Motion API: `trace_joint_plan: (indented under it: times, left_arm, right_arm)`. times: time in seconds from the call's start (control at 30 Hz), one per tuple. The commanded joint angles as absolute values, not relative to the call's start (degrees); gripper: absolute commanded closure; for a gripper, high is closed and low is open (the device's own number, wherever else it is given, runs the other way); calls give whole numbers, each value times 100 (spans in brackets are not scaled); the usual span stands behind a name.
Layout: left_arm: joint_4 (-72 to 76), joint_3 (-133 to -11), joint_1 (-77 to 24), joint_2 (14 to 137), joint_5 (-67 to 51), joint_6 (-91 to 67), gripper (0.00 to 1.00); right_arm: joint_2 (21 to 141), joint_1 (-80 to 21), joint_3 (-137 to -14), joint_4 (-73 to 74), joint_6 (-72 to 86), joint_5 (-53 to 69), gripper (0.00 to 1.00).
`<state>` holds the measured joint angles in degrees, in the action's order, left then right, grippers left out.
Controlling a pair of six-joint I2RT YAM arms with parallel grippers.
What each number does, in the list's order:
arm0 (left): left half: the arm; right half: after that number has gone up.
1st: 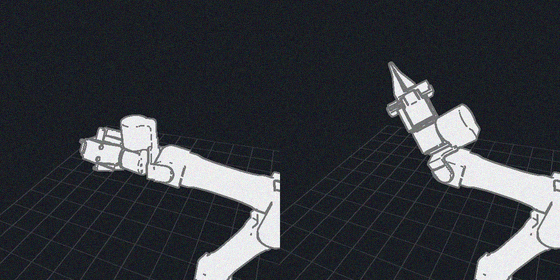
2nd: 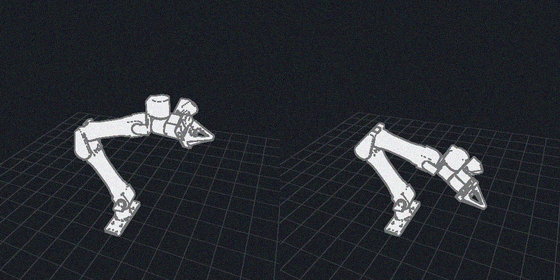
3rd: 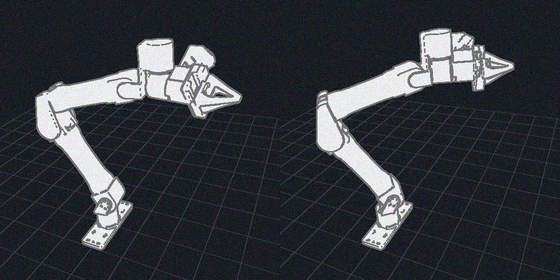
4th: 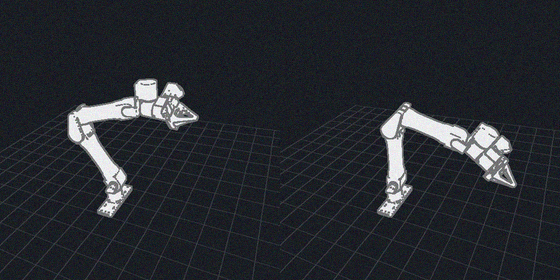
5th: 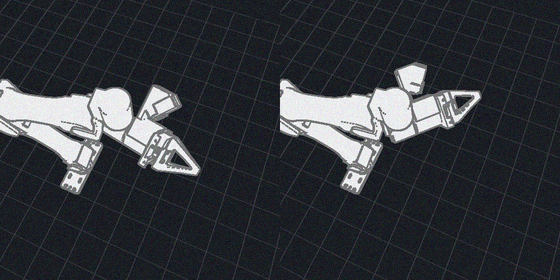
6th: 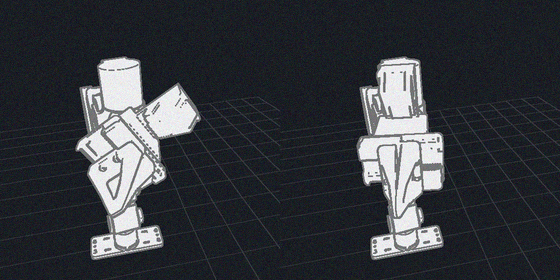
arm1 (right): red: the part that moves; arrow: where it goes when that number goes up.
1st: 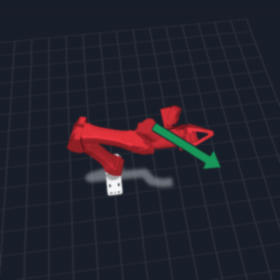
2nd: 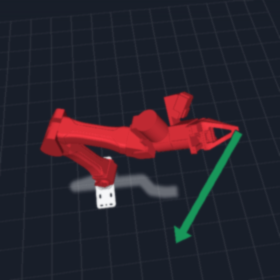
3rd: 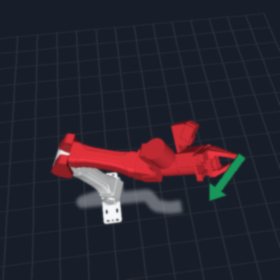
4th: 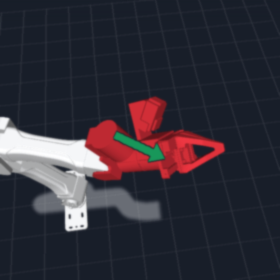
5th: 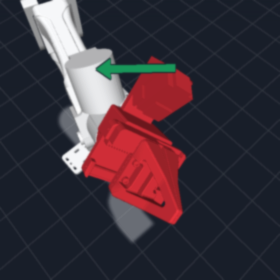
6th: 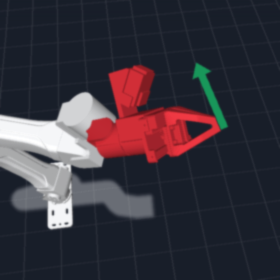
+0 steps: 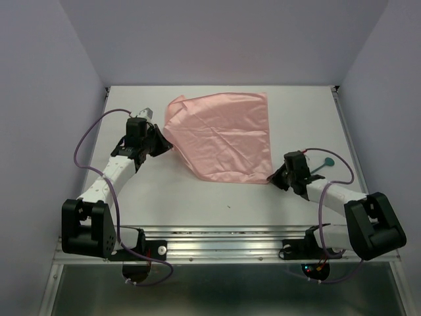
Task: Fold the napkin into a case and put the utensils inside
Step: Flatten out the napkin at the center of the board.
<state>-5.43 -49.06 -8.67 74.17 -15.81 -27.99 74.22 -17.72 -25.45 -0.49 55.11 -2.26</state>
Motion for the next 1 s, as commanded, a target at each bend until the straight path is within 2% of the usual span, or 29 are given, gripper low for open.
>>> trace_joint_plan:
  times: [0.0, 0.17, 0.27, 0.4, 0.43, 0.6, 0.7, 0.97]
  left_arm:
    - [-395, -4957, -888, 7383, -1582, -2786, 100]
    - [-580, -5369, -888, 7365, -1687, -2725, 100]
    - [-852, -6062, -862, 7426, -1722, -2585, 100]
    - [-1739, -7687, -774, 8032, -1837, -2189, 100]
    - [-1862, -8395, -756, 8120, -1828, -2128, 100]
    - [-2495, -10682, -519, 8516, -2012, -1916, 100]
    - [-2461, -11370, -361, 8412, -2162, -1899, 100]
    - [-1854, -11294, -158, 7139, -2206, -1767, 100]
  right_arm:
    - [6997, -1819, -2645, 395, 5441, -580, 99]
    - [6706, -1819, -3321, 711, 5099, -992, 99]
    - [6846, -1819, -4260, 852, 4651, -1239, 99]
    - [7408, -1592, -5894, 888, 3877, -1248, 99]
    - [7618, -1591, -6611, 905, 3745, -1257, 99]
    - [7875, -1591, -8505, 1081, 3034, -1362, 99]
    - [7735, -1591, -9280, 1116, 2813, -1327, 99]
    - [6830, -1591, -10063, 1160, 2382, -1345, 99]
